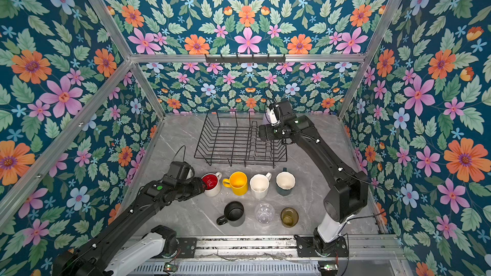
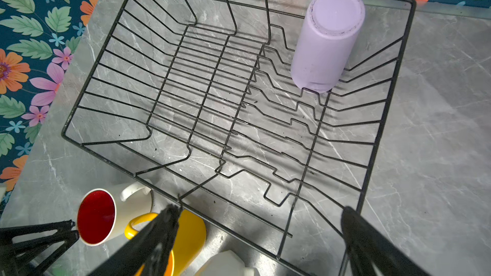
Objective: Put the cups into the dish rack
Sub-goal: 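Move the left gripper down over the red-inside white mug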
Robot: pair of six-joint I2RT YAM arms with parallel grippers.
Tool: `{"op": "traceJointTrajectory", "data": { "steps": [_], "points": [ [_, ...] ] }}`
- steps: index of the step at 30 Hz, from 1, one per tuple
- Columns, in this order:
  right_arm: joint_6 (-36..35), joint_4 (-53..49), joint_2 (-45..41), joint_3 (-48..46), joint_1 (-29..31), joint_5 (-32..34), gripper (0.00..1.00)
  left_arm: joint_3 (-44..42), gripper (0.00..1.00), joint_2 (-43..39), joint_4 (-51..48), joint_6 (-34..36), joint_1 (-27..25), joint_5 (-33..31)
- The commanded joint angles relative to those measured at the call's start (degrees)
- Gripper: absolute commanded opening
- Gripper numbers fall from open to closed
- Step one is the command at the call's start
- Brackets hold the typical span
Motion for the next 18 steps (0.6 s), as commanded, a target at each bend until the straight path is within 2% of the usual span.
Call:
{"op": "traceJointTrajectory", "data": {
  "steps": [1,2,18],
  "points": [
    [-0.9,1.3,-0.4,-0.6,0.0,0.9,0.96,0.6,0.57,1.5,1.4,-0.6,-1.1,-2.7],
    [-1.0,1.4,-2.3,-0.8,0.0,0.8,0.96,0.7,0.57,2.0,1.4,-0.6,-1.4,-3.1],
    [-1.8,2.5,-4.0,-3.2,0.0,0.7,0.96,0.5,0.45,7.4,4.1,-0.5,-1.9,-4.0]
  ]
}}
